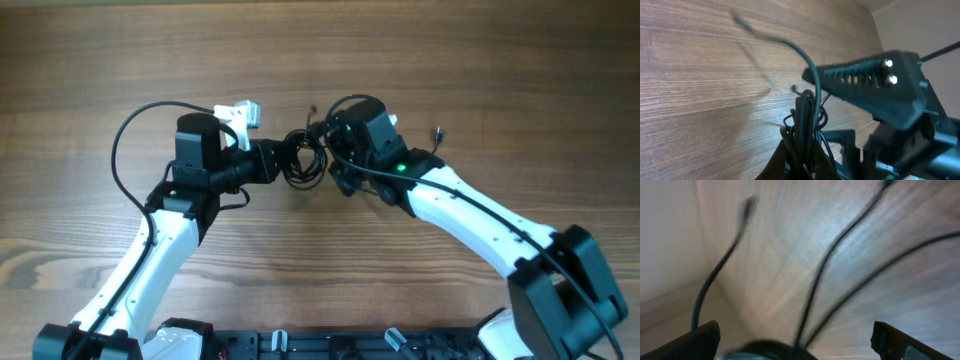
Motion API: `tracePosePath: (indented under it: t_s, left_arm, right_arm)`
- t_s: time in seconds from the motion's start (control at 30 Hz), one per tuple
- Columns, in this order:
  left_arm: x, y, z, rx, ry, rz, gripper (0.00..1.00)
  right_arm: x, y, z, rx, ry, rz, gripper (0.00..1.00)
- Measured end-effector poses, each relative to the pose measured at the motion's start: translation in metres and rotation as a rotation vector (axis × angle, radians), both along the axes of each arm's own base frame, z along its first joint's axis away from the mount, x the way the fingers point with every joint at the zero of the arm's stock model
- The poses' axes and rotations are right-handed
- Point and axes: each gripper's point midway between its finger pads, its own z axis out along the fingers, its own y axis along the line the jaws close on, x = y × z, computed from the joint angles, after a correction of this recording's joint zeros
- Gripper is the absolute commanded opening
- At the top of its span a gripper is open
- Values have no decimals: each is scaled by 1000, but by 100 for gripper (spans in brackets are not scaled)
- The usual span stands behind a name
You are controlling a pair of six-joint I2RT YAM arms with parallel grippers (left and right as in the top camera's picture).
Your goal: Untangle cables
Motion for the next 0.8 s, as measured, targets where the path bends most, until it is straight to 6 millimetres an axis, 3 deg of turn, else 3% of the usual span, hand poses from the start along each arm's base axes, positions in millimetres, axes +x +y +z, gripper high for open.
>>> tracePosePath:
  t_s: [0.07, 0.17, 0.43, 0.67, 0.8]
  left_arm:
    - [-2, 0, -2, 7, 5, -6, 4]
    - [-4, 1, -4, 14, 12, -11, 4]
    - [-3, 7, -13, 55, 33, 21, 4]
    - [-7, 13, -22, 88, 71, 44, 4]
    - [-4, 12, -18, 82, 47, 40, 4]
  right_arm:
    - [5, 2, 0, 9, -15, -11, 92]
    - [8, 1, 2, 11, -25, -26, 99]
    - [2, -11, -11, -33, 30, -37, 100]
    - [25, 9, 25, 33, -184, 58, 100]
    - [13, 5, 8, -26, -130, 109, 100]
